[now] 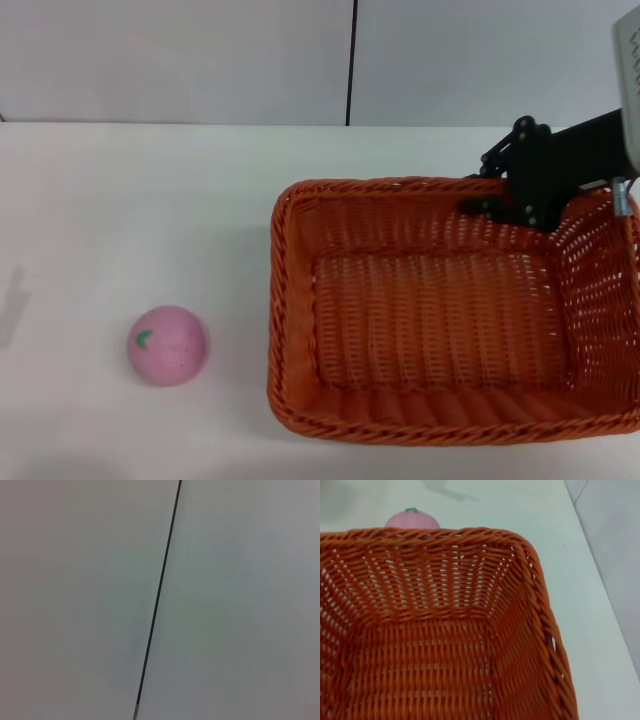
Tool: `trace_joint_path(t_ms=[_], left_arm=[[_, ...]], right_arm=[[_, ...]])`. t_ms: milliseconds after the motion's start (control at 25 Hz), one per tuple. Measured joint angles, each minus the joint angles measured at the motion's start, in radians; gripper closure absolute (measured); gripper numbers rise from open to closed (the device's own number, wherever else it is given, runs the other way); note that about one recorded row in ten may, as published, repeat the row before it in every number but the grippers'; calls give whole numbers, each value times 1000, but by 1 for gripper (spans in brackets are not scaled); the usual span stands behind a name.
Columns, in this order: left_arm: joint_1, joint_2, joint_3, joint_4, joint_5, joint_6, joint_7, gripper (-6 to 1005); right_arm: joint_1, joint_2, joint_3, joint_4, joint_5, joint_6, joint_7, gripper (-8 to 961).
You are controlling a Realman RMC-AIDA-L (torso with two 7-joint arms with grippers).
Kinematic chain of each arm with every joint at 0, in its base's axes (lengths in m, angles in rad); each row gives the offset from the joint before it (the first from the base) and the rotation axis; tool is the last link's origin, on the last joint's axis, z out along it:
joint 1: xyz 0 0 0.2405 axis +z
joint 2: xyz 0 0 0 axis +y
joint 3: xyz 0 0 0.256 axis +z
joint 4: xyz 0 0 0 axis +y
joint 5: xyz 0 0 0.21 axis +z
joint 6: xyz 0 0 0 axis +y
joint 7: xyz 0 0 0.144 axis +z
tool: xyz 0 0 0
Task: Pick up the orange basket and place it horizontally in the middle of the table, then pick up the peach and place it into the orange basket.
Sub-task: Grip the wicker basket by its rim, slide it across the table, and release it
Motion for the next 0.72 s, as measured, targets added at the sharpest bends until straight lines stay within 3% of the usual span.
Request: trace_joint_path(t_ms=[400, 480, 640, 720], left_arm=[[-1, 0, 4, 0, 6, -1, 0, 175], [0, 0, 8, 0, 7, -2, 0, 175], [-5, 17, 76, 36, 18, -37, -5, 175], [-20, 36, 154, 85, 27, -81, -22, 175]], right_arm=[[-21, 4, -34, 1, 34, 65, -3, 630], [-31, 5, -30, -12, 39, 72, 15, 422], [-103, 4, -19, -75, 143, 74, 51, 423], [-201, 4, 5, -108, 334, 86, 50, 423]])
